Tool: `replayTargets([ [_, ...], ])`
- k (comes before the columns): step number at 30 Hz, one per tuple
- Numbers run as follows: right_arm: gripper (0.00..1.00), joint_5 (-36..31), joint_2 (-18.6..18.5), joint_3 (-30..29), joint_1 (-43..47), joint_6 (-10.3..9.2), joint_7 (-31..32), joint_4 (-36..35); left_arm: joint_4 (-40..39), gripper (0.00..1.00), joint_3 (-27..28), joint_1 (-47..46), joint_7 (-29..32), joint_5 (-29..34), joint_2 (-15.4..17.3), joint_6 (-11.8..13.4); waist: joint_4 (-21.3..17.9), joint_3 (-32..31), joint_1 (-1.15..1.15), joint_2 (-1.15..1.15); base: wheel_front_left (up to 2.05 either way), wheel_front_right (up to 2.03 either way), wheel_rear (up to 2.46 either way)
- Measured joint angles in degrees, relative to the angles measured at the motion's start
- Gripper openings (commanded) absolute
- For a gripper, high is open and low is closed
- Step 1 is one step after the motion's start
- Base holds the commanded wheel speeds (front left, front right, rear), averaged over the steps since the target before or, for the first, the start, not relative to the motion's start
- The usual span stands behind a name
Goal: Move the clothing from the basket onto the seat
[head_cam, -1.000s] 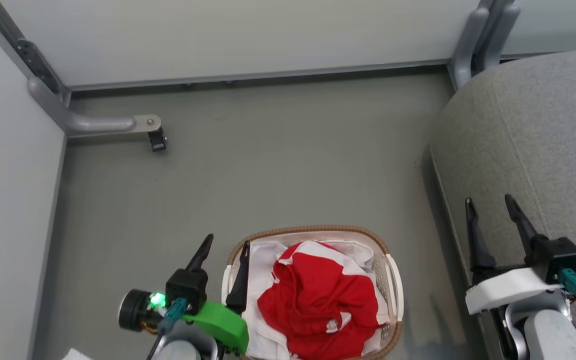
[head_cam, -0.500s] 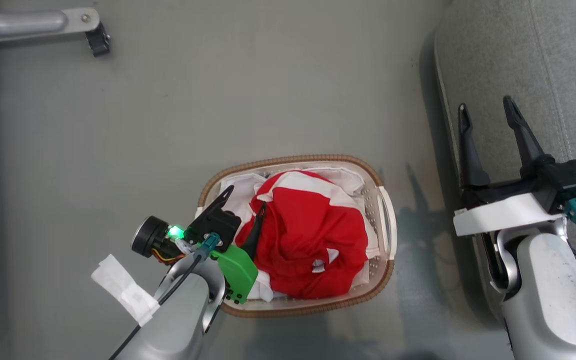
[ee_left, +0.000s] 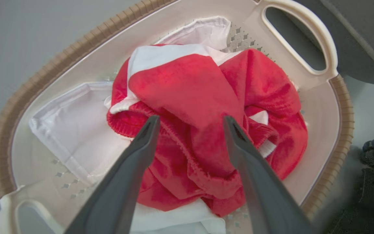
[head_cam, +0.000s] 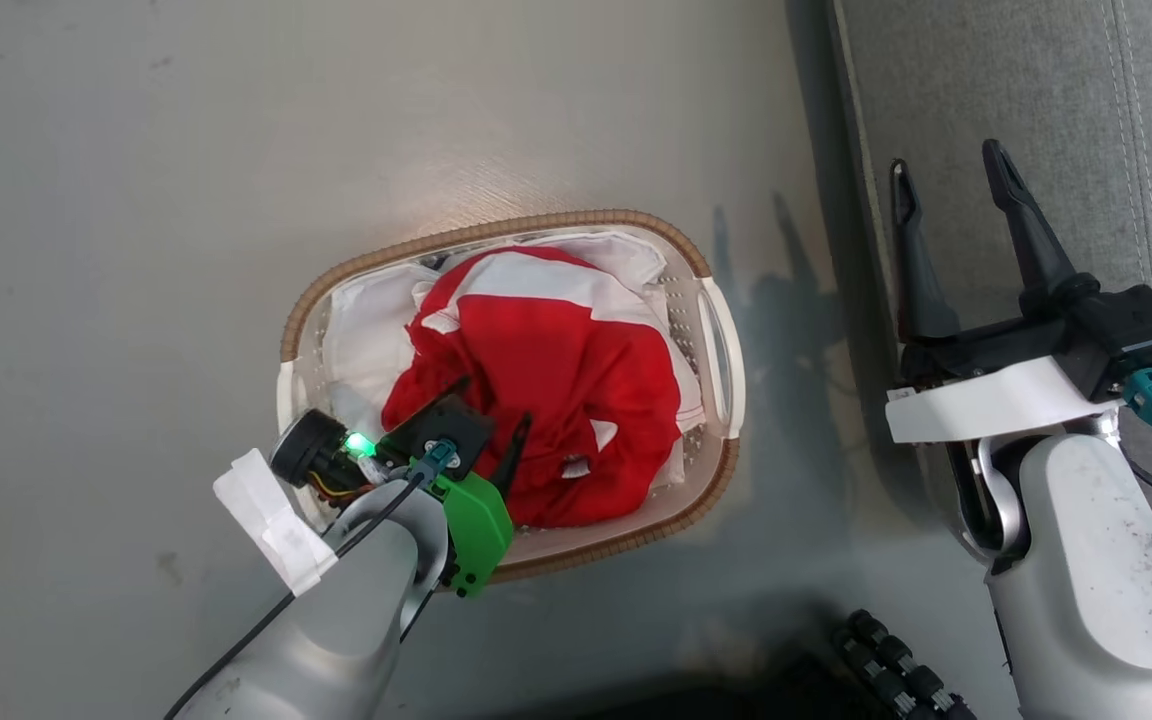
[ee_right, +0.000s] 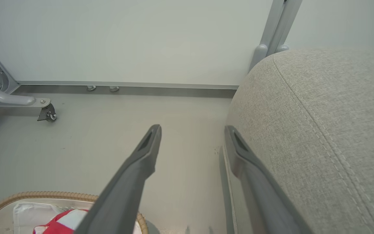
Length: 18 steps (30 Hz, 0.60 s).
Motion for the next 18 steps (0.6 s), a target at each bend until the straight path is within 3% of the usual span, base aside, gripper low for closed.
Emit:
replayTargets([
  [13,1.00,2.12,-0.03,0.98,-2.43,0.00,0.00,-1.02,8.80,1.00,-2.01,-4.15,1.76,-5.00,0.01,1.51,-4.38,5.99,0.00,0.00,0.00,0.00,0.00],
  [14,1.00,2.20,-0.03,0.94,-2.46,0.00,0.00,-1.02,9.15,0.81,-2.05,-4.27,1.76,-5.27,0.01,1.62,-4.59,6.14,0.00,0.00,0.00,0.00,0.00],
  [15,1.00,2.27,-0.03,0.92,-2.50,0.00,0.00,-1.01,9.46,0.49,-2.13,-4.42,1.81,-5.52,0.04,1.62,-4.83,6.29,0.00,0.00,0.00,0.00,0.00],
  [16,1.00,2.32,-0.02,0.90,-2.52,0.00,0.00,-1.00,9.64,0.29,-2.22,-4.47,1.81,-5.76,0.03,1.62,-4.99,6.38,0.00,0.00,0.00,0.00,0.00],
  [17,1.00,2.32,-0.03,0.85,-2.52,0.00,0.00,-0.94,9.92,0.22,-2.30,-4.52,1.81,-6.17,0.02,1.62,-5.15,6.40,0.00,0.00,0.00,0.00,0.00],
  [18,1.00,2.32,-0.03,0.79,-2.52,0.00,0.00,-0.87,10.12,0.00,-2.38,-4.53,1.81,-6.45,0.02,1.62,-5.19,6.32,0.00,0.00,0.00,0.00,0.00],
])
